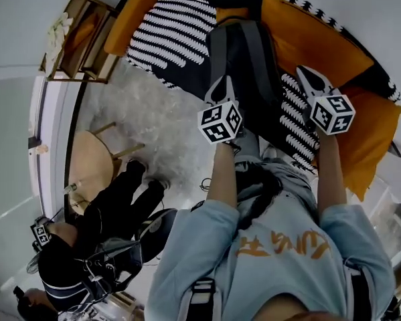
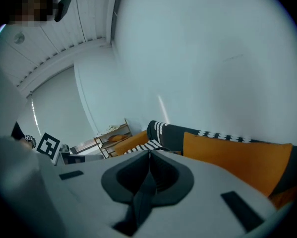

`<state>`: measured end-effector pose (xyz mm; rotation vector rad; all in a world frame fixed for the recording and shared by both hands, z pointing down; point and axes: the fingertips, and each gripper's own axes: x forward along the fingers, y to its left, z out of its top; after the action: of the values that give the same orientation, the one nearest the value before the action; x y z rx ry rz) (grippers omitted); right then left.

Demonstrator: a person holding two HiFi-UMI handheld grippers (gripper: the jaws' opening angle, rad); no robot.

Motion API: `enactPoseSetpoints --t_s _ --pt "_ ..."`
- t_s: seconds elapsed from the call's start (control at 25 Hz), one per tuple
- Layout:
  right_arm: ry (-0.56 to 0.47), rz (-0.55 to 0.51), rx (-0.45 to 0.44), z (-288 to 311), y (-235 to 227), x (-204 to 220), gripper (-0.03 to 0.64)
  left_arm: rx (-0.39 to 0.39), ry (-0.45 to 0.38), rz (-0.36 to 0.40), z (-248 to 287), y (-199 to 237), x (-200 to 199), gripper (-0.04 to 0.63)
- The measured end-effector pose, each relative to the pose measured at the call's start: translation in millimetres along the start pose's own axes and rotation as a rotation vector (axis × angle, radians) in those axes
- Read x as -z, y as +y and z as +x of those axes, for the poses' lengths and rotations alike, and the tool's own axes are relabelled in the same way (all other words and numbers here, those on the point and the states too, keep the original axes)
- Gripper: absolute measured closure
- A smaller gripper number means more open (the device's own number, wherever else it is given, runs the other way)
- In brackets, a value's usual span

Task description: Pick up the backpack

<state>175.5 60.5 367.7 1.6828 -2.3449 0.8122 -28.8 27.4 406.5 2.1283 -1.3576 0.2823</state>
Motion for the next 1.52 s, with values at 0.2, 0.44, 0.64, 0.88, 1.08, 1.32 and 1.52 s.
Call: enactPoseSetpoints --t_s 0.2,0.44,0.64,0.88,1.08,1.32,1.52 --pt "0.088 0.020 -0.024 61.4 1.3 12.6 0.586 -0.037 0.058 -0.057 34.9 48.7 2.0 0.572" --pt "0.105 0.066 -0.101 119.1 11.0 14.0 0.586 -0.043 0.107 -0.114 65.2 87.2 2.8 0.572" --pt "0.168 0.048 -0.133 160.7 14.6 20.5 0.586 -0.034 0.161 -0.118 99.3 111.1 0.8 0.572" --pt "0.261 0.045 -0.118 202.6 -3.2 34.0 0.584 -0.018 0.236 -0.119 134.4 134.3 10.1 0.572" --pt "0.326 0.031 -0.106 232.5 -24.1 47.9 0.494 0.003 0.265 -0.174 159.6 156.3 21.5 0.572" --pt "0.459 0.017 -0.086 256.2 -61.2 73.3 0.364 0.039 0.320 -0.147 197.3 160.8 32.9 0.568" --pt "0.545 -0.019 -0.050 288.4 -85.9 81.2 0.345 0.025 0.367 -0.144 224.8 186.6 38.8 0.408"
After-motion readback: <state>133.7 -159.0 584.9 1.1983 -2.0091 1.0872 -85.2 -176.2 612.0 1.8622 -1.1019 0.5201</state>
